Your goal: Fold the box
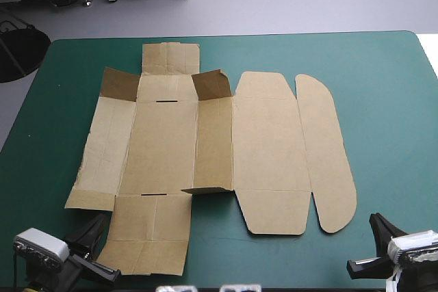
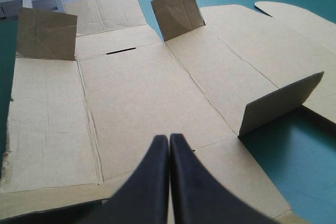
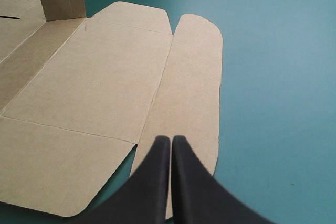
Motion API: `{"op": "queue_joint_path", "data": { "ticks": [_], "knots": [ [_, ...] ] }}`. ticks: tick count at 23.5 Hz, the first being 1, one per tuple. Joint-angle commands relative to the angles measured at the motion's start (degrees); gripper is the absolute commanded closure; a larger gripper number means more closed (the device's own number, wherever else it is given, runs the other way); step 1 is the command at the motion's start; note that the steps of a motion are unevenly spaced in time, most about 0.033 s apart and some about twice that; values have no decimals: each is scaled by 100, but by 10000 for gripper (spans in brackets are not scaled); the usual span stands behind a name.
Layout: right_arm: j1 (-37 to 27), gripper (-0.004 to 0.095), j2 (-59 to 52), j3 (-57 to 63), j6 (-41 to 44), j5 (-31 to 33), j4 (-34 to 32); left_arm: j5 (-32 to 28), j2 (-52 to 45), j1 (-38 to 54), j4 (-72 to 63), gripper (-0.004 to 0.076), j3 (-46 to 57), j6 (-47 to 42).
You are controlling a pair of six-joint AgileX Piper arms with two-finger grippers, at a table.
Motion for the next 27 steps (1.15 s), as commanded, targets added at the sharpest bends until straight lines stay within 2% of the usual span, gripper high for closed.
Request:
{"op": "queue_joint_path", "data": {
  "ticks": [1,8,12,15,21,23,27],
  "knots": [
    [-19,908,-143,-168,-56,-411,67,-426,-33,-9,-160,733,-137,-18],
    [-19,908,-143,-168,-56,-411,67,-462,358,-9,-160,733,-382,-56],
    [-19,908,-143,-168,-56,-411,67,-524,1436,-9,-160,733,-1234,-56],
    [-19,908,-143,-168,-56,-411,47,-524,2626,-9,-160,733,-2080,-56],
    [-19,908,-143,-168,-56,-411,47,-658,4199,-9,-151,733,-2810,-56],
    [-19,908,-143,-168,-56,-411,47,-722,5047,-9,-151,733,-3148,-66],
    [-19,908,-143,-168,-56,-411,47,-893,5876,-9,-135,733,-3601,-182]
  ]
}}
